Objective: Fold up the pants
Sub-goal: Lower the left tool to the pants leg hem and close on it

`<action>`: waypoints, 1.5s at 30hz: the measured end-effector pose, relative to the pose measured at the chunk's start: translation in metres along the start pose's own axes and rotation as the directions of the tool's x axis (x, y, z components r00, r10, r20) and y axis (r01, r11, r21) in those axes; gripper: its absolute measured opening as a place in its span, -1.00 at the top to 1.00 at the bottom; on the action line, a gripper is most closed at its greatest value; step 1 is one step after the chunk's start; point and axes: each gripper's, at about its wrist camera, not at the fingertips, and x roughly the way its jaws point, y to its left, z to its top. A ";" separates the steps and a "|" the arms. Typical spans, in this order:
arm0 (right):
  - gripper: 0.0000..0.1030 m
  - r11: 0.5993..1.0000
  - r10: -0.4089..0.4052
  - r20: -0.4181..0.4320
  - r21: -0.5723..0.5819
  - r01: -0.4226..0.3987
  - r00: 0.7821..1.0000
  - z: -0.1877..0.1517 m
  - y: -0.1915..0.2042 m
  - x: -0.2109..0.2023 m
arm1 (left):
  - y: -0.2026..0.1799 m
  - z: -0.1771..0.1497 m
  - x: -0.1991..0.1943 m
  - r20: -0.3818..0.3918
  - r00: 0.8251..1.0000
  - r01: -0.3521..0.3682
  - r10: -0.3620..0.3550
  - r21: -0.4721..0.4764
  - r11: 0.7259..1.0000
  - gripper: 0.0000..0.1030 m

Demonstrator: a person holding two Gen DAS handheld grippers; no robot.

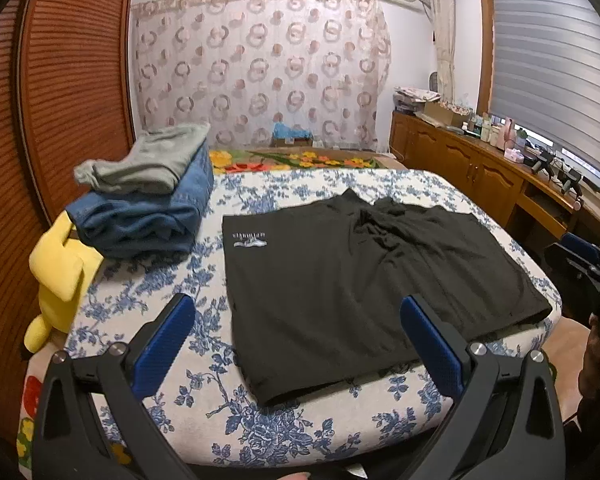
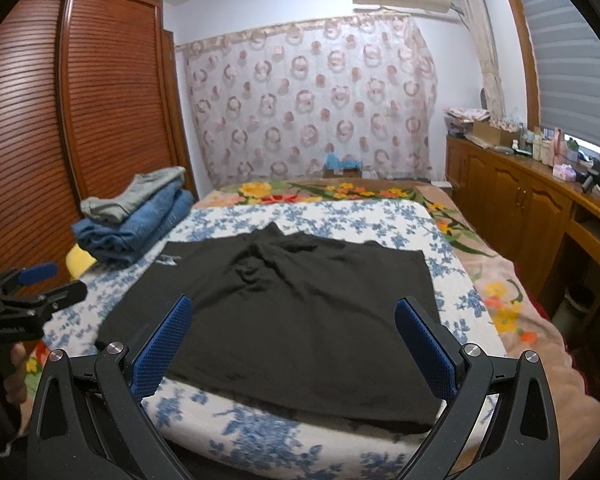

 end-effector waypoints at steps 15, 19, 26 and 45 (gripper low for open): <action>-0.96 0.998 -0.042 -0.152 0.031 0.047 0.988 -0.034 -0.047 0.039 | 0.035 -0.034 0.037 -0.119 0.993 0.007 -0.011 -0.037 0.999 -1.00; -0.96 0.999 -0.036 -0.177 0.024 0.040 0.984 -0.042 -0.045 0.045 | 0.043 -0.042 0.037 -0.132 0.991 0.019 -0.025 -0.050 0.999 -0.99; -0.96 1.000 -0.022 -0.203 0.007 0.024 0.979 -0.049 -0.038 0.052 | 0.046 -0.052 0.035 -0.151 0.985 0.078 -0.088 -0.072 0.994 -0.62; -0.96 1.000 -0.003 -0.249 -0.003 0.002 0.969 -0.064 -0.032 0.064 | 0.039 -0.062 0.038 -0.176 0.969 0.158 -0.173 -0.096 0.983 0.47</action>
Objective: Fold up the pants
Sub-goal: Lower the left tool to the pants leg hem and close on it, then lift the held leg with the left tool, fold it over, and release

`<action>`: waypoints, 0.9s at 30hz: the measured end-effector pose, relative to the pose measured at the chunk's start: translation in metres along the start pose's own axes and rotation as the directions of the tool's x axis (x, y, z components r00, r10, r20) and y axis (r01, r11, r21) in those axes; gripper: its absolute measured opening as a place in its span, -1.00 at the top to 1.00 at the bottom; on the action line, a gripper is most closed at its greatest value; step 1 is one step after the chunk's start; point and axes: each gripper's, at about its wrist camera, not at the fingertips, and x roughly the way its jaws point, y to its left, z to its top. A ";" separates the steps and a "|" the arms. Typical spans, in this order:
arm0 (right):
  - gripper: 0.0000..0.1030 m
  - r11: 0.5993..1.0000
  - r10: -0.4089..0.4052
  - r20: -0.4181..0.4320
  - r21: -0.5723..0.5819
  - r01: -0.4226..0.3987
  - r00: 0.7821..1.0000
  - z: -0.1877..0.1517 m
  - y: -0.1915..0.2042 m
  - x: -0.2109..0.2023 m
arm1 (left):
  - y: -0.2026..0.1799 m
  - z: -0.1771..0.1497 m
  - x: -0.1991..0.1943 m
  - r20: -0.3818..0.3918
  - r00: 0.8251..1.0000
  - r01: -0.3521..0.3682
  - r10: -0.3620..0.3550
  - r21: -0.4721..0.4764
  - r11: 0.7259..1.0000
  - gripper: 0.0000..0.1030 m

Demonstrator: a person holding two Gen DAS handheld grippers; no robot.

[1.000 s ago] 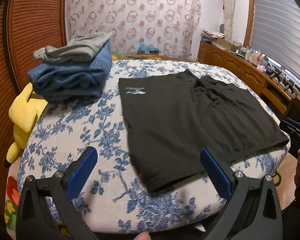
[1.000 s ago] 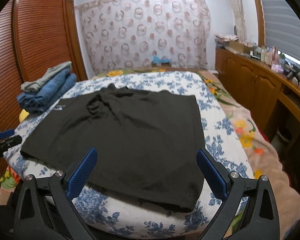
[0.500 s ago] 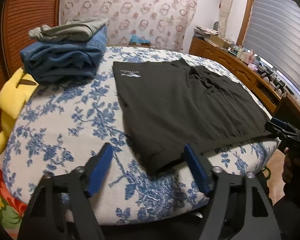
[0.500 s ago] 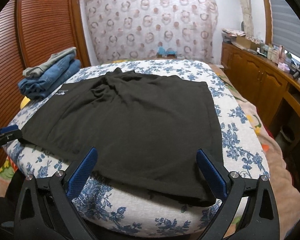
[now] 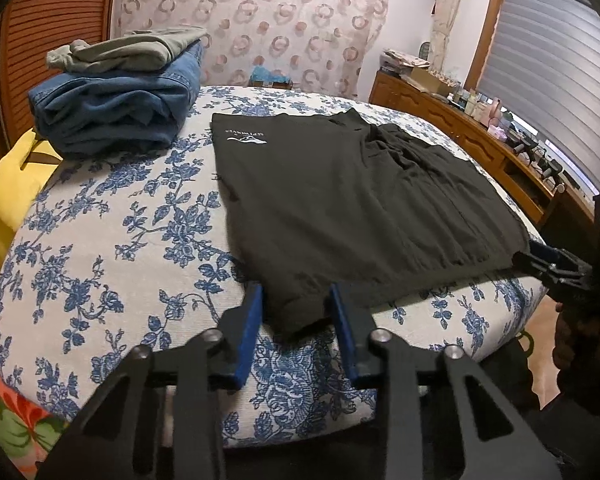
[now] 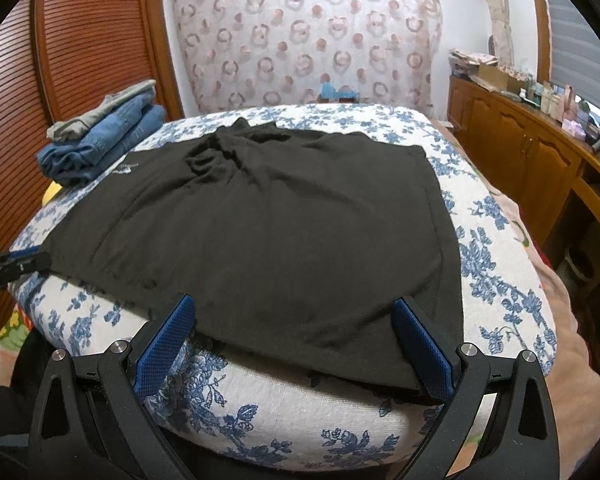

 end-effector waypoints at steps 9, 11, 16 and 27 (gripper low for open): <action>-0.96 0.998 -0.036 -0.008 -0.055 0.035 0.999 -0.005 0.006 0.004 | -0.003 0.008 -0.009 0.032 0.999 0.026 -0.027 0.009 1.000 0.82; -0.96 0.998 -0.038 -0.009 -0.059 0.037 0.999 -0.006 0.006 0.004 | -0.006 0.013 -0.014 0.045 0.998 0.032 -0.033 0.019 0.999 0.84; -0.78 0.999 -0.028 -0.004 -0.046 0.028 1.000 -0.003 0.006 0.003 | -0.016 0.029 -0.020 0.072 0.996 0.047 -0.051 0.051 0.998 0.86; -0.37 0.998 -0.025 0.016 -0.052 0.026 1.000 0.002 -0.001 -0.005 | -0.054 0.066 -0.019 0.106 0.988 0.095 -0.111 0.145 0.985 0.88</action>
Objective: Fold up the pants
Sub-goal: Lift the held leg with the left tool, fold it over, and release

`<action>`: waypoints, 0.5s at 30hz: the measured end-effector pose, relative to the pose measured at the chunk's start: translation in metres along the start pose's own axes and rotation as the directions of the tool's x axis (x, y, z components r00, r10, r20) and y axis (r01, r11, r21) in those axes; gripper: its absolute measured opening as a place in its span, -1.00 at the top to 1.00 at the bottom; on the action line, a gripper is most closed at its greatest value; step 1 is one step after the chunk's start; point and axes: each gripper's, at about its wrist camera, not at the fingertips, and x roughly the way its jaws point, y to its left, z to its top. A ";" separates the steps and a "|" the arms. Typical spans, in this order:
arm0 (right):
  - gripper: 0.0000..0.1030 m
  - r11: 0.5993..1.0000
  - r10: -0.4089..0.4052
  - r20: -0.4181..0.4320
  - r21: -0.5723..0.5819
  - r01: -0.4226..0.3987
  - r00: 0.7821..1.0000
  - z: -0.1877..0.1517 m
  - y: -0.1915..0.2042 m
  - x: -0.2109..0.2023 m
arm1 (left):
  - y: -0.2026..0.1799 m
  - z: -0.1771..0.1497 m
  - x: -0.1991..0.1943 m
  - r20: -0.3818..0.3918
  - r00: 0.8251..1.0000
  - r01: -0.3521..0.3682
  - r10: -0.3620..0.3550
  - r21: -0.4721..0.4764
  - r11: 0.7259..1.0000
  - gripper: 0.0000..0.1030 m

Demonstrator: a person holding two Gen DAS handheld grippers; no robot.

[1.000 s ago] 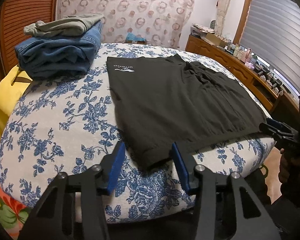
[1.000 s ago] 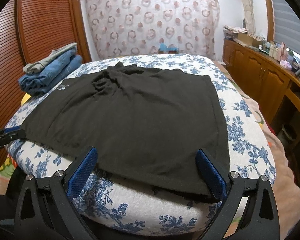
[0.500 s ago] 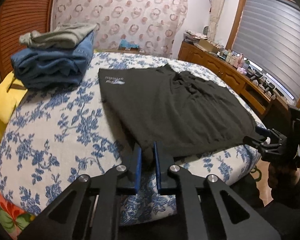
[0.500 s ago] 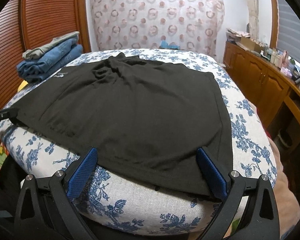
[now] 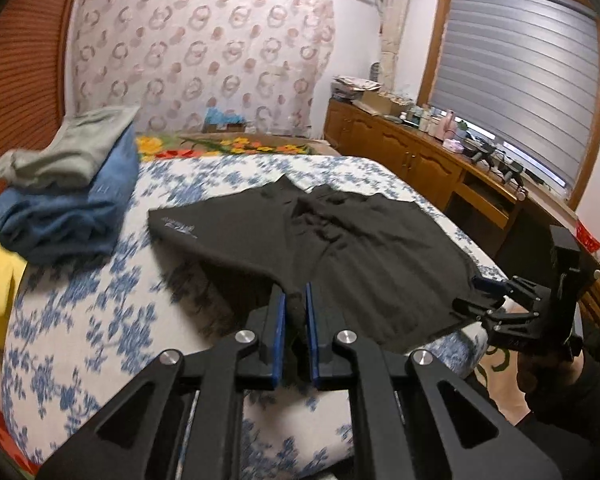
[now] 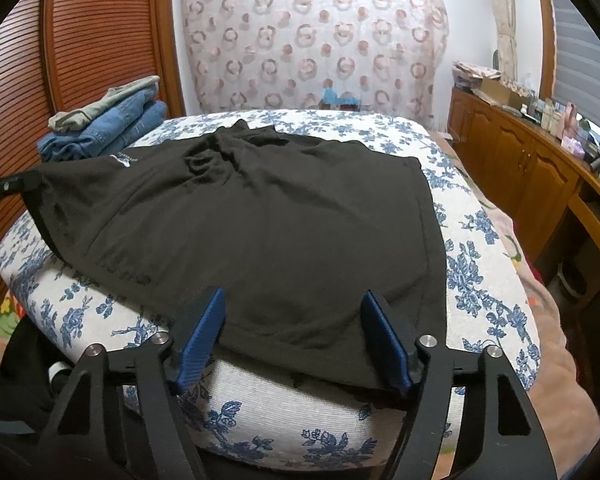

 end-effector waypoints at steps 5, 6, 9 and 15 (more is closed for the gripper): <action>-0.24 1.000 -0.003 0.002 0.002 0.003 1.000 0.000 -0.004 -0.002 | -0.019 0.017 0.010 0.003 0.999 0.032 -0.032 0.051 0.998 0.89; -0.22 1.000 -0.003 0.004 0.003 0.003 1.000 0.000 -0.005 -0.002 | -0.023 0.022 0.013 0.001 0.999 0.041 -0.042 0.064 0.997 0.89; -0.15 1.000 -0.007 0.008 0.011 0.007 1.000 0.001 -0.009 -0.003 | -0.035 0.031 0.022 -0.004 0.998 0.069 -0.069 0.087 0.994 0.89; -0.11 1.000 -0.008 0.018 0.013 0.008 1.000 0.000 -0.015 -0.005 | -0.055 0.042 0.041 -0.025 0.995 0.103 -0.101 0.124 0.987 0.90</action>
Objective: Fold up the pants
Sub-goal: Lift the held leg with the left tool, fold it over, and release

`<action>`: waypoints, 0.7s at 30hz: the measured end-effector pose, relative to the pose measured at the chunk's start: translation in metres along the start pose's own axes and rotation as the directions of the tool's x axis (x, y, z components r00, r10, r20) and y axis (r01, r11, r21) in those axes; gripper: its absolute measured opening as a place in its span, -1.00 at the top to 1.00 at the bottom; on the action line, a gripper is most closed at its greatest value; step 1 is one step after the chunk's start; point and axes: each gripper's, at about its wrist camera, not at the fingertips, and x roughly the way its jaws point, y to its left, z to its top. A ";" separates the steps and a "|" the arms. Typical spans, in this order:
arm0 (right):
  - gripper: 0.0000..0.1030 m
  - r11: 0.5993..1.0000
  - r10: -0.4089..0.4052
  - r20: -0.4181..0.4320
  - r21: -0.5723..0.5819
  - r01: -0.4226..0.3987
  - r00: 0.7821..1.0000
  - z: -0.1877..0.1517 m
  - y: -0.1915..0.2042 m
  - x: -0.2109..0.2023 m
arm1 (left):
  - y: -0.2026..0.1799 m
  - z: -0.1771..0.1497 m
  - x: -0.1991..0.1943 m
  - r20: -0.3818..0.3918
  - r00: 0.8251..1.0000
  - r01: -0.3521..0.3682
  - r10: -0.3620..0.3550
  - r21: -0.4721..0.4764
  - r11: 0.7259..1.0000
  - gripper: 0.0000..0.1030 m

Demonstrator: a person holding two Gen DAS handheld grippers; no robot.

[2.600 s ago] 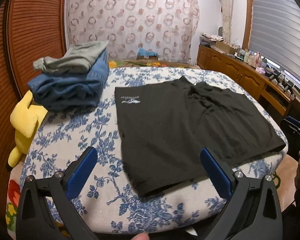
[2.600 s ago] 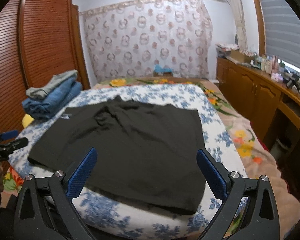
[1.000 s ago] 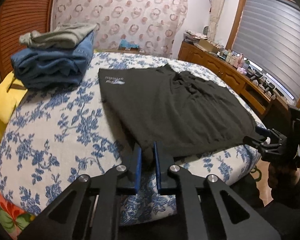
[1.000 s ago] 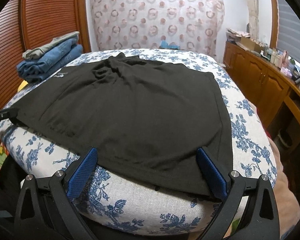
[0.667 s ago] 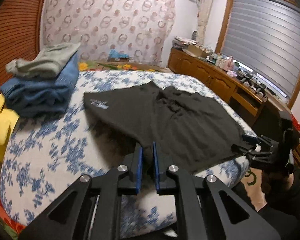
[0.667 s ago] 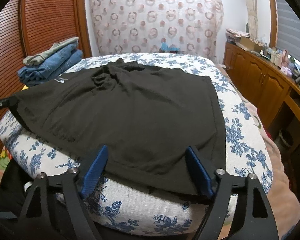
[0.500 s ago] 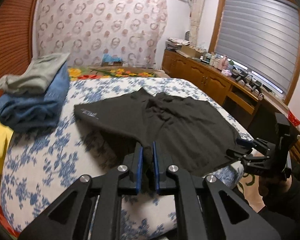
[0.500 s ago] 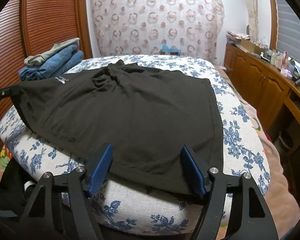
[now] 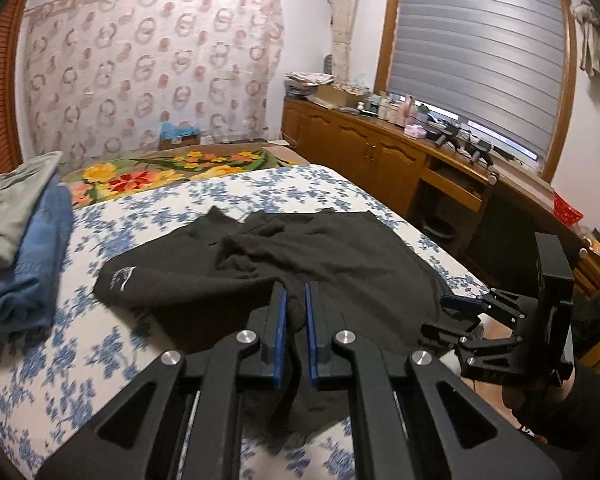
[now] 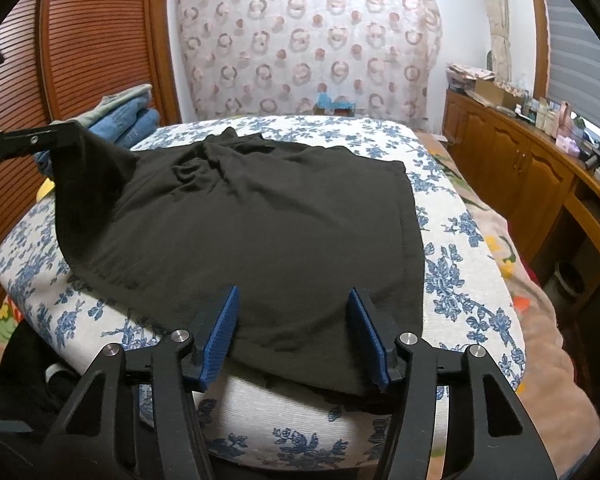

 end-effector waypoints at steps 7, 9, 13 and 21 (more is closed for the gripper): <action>0.00 1.000 0.000 0.005 0.012 0.000 1.000 -0.003 -0.007 -0.001 | -0.029 0.020 0.017 -0.008 0.999 0.051 -0.051 0.046 0.998 0.90; 0.02 1.000 -0.001 0.007 0.014 0.001 1.000 -0.003 -0.009 -0.002 | -0.036 0.025 0.019 -0.008 0.998 0.063 -0.063 0.056 0.996 0.90; 0.05 1.000 -0.006 0.018 0.018 0.006 1.000 -0.003 -0.014 -0.007 | -0.053 0.035 0.022 -0.008 0.996 0.089 -0.088 0.084 0.993 0.90; 0.07 0.999 -0.015 0.027 0.032 0.014 1.000 -0.004 -0.023 -0.013 | -0.055 0.032 0.032 -0.018 1.000 0.027 -0.025 0.105 0.994 0.76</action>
